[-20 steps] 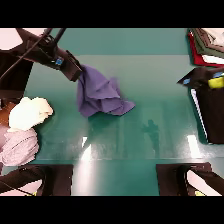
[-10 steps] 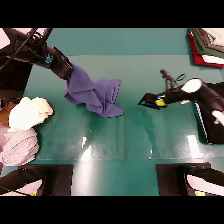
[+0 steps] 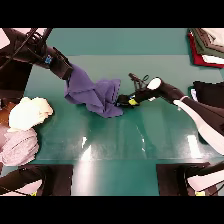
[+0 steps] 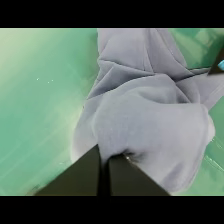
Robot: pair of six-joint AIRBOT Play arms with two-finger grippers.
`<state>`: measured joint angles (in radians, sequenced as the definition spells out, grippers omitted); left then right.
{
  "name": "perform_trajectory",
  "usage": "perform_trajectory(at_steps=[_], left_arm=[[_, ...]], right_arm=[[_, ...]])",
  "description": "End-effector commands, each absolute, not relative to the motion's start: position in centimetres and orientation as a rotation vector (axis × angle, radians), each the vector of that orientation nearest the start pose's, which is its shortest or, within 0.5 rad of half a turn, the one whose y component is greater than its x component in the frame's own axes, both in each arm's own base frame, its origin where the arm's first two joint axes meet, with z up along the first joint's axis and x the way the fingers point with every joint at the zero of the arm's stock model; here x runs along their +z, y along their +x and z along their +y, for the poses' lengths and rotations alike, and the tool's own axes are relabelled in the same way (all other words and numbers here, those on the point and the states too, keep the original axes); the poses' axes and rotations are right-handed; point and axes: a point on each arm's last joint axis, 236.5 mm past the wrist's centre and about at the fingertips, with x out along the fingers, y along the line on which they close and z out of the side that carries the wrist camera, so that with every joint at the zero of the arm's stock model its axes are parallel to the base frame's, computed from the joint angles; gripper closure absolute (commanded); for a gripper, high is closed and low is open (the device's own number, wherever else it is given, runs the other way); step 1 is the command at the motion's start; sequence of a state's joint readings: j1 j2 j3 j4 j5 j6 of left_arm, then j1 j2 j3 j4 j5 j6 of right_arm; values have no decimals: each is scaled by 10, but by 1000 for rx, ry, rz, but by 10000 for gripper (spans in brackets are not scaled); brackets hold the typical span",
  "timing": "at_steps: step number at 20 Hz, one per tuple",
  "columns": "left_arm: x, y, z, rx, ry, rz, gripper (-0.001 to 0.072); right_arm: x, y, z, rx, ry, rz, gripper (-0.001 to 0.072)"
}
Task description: Fold the shirts.
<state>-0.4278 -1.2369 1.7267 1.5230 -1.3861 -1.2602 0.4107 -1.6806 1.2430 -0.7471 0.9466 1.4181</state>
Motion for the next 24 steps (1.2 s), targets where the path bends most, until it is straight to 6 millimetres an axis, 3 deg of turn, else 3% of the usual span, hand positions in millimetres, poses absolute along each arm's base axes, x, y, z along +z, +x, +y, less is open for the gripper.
perform_trajectory(at_steps=[1,3,4,6,8,11,13,16,18,21,24], left_arm=[[222,375,-183,-573,449,820,682],[222,375,-183,-573,449,819,682],[222,376,-183,-572,447,818,682],[229,381,-176,-522,429,798,682],[252,390,-156,-414,414,739,682],[321,392,-124,-269,391,558,682],[367,378,-106,-213,364,454,682],[406,347,-91,-199,317,374,682],[408,329,-84,-196,280,393,682],[405,307,-92,-258,237,421,682],[418,295,-125,-402,174,371,682]], right_arm=[[-68,355,348,735,424,1460,268],[-67,354,353,759,386,1458,523],[-65,354,352,777,357,1448,698],[-48,358,349,808,336,1418,694],[-11,372,330,806,290,1333,694],[79,396,279,753,244,1137,695],[153,401,238,700,233,979,695],[263,381,184,623,213,744,695],[320,358,151,550,185,621,695],[382,320,109,433,140,472,695],[423,290,79,339,124,364,696]])
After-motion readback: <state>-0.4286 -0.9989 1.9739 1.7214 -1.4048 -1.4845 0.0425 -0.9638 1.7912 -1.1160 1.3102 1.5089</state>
